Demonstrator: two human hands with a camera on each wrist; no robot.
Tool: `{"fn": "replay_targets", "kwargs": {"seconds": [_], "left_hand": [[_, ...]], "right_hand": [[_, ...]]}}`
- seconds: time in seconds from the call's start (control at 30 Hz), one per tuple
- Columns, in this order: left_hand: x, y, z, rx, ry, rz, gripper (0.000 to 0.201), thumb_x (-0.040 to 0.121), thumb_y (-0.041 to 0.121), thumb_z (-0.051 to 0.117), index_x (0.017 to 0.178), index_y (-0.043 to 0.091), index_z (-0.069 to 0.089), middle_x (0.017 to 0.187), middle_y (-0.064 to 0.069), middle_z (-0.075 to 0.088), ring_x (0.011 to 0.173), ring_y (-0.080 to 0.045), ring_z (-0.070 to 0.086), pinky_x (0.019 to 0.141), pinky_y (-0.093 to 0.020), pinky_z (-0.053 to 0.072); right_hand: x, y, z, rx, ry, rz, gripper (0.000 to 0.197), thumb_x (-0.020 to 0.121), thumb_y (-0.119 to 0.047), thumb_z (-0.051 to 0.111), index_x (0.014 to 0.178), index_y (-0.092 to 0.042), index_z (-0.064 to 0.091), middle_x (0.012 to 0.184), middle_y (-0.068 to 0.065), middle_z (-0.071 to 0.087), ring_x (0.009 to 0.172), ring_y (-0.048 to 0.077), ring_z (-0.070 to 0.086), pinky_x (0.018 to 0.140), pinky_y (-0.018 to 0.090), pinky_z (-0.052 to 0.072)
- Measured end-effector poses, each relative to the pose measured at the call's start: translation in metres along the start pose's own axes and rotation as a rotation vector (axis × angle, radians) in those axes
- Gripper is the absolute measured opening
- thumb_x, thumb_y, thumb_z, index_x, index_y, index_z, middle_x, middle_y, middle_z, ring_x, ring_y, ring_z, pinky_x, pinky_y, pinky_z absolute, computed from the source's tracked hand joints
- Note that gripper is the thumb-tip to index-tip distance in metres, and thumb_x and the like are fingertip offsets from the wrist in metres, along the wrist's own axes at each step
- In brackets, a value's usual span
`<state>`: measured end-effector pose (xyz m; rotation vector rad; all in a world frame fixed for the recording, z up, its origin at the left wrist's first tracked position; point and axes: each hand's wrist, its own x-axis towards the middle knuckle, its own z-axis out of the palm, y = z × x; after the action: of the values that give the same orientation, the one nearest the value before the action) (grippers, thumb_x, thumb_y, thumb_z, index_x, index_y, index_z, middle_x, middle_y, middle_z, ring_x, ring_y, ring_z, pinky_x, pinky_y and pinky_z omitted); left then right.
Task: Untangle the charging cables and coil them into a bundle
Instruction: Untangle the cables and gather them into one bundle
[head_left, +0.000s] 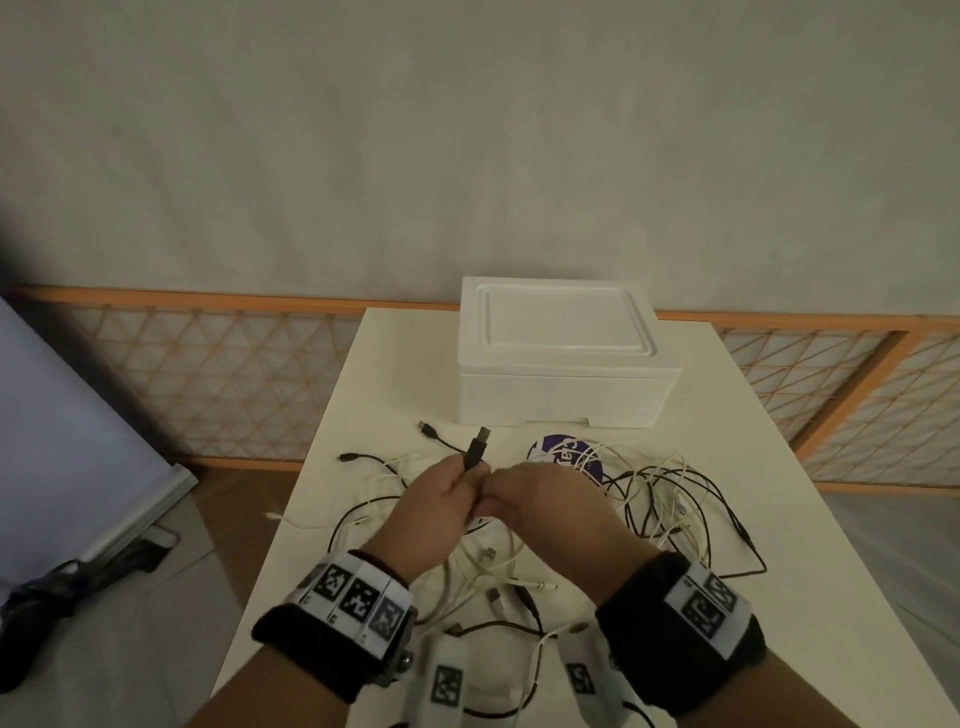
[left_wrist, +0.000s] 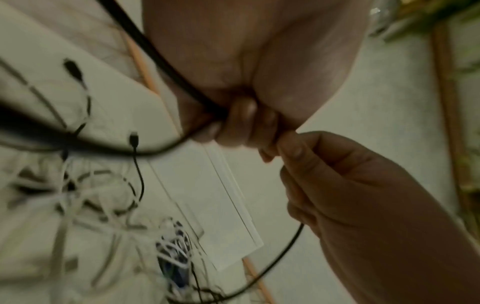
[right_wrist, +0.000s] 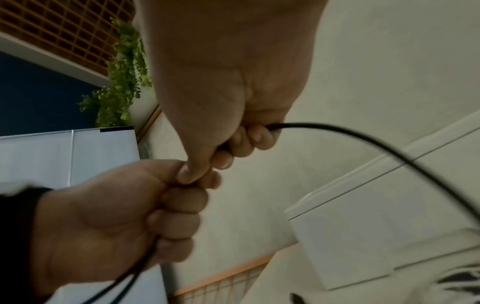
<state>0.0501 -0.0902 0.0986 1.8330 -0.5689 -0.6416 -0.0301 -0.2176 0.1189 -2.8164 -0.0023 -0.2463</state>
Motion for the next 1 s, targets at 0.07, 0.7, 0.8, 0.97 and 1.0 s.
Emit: {"fn": "replay_targets", "kwargs": {"seconds": [0.07, 0.7, 0.8, 0.97, 1.0], "left_hand": [[0.001, -0.003, -0.020, 0.277, 0.118, 0.082, 0.027, 0.100, 0.032, 0.043, 0.076, 0.021, 0.051, 0.061, 0.008, 0.048, 0.055, -0.008, 0.045, 0.054, -0.027, 0.033], [0.017, -0.003, 0.003, 0.730, 0.009, 0.254, 0.032, 0.101, 0.037, 0.032, 0.104, 0.013, 0.054, 0.080, -0.004, 0.063, 0.076, -0.023, 0.060, 0.070, -0.040, 0.048], [0.021, -0.017, -0.010, 0.857, 0.056, 0.260, 0.031, 0.101, 0.038, 0.032, 0.096, 0.014, 0.052, 0.072, -0.002, 0.060, 0.067, -0.022, 0.058, 0.062, -0.038, 0.046], [0.023, -0.023, -0.027, 0.791, 0.095, 0.233, 0.023, 0.101, 0.036, 0.036, 0.088, 0.021, 0.048, 0.064, 0.006, 0.052, 0.059, -0.014, 0.051, 0.054, -0.031, 0.036], [0.022, -0.022, -0.025, 0.764, 0.054, 0.204, 0.023, 0.101, 0.035, 0.038, 0.086, 0.020, 0.049, 0.064, 0.006, 0.053, 0.059, -0.012, 0.051, 0.055, -0.031, 0.036]], "right_hand": [[-0.010, 0.012, -0.006, 0.042, -0.020, -0.006, 0.025, 0.094, -0.033, 0.050, 0.112, -0.033, 0.068, 0.091, -0.005, 0.071, 0.081, 0.009, 0.065, 0.066, 0.014, 0.036], [0.005, 0.025, 0.017, 0.209, -0.063, 0.088, 0.022, 0.093, -0.022, 0.052, 0.090, -0.010, 0.070, 0.081, 0.007, 0.067, 0.076, 0.019, 0.058, 0.070, 0.029, 0.042], [-0.010, 0.036, 0.023, 0.261, -0.108, 0.197, 0.018, 0.094, -0.026, 0.055, 0.095, -0.013, 0.068, 0.081, 0.000, 0.062, 0.077, 0.014, 0.054, 0.067, 0.023, 0.035], [-0.022, 0.050, 0.035, 0.226, -0.162, 0.258, 0.018, 0.092, -0.024, 0.057, 0.093, -0.010, 0.068, 0.088, 0.003, 0.065, 0.085, 0.017, 0.058, 0.077, 0.028, 0.043], [-0.021, 0.049, 0.035, 0.203, -0.182, 0.252, 0.019, 0.091, -0.023, 0.058, 0.094, -0.008, 0.070, 0.090, 0.005, 0.065, 0.088, 0.019, 0.058, 0.080, 0.029, 0.043]]}}
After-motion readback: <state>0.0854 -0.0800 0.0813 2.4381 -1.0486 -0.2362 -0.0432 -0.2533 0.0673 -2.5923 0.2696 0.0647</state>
